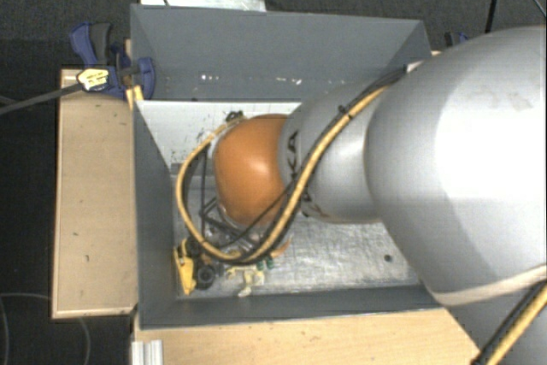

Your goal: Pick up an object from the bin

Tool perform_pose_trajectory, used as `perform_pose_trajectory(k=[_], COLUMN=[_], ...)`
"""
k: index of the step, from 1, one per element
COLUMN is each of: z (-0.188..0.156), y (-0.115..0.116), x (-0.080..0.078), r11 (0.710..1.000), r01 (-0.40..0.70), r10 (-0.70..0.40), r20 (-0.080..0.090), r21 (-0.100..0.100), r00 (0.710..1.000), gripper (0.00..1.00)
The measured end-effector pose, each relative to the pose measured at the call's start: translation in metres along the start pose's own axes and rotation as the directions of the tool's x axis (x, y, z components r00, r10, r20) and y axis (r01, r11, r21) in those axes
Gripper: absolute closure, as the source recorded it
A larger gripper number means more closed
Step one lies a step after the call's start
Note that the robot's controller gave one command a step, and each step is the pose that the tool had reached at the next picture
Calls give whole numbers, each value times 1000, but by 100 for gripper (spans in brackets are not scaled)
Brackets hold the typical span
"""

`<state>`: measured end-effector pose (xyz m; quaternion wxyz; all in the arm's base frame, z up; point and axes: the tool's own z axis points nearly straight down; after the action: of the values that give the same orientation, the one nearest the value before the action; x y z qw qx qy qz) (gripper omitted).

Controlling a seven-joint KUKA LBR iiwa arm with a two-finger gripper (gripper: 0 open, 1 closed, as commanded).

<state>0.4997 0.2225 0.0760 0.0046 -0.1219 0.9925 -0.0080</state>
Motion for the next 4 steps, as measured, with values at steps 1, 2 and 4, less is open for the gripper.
perform_pose_trajectory(k=[1, 2, 4], z=[-3, -9, -17], y=[-2, -2, -1], x=[1, 1, 1], r11=[1000, 1000, 1000], r01=[-2, -3, -3], r10=[2, 3, 3], r20=[-4, -7, -8], r21=[-3, -6, -12], r00=[1000, 1000, 1000], gripper=[100, 100, 100])
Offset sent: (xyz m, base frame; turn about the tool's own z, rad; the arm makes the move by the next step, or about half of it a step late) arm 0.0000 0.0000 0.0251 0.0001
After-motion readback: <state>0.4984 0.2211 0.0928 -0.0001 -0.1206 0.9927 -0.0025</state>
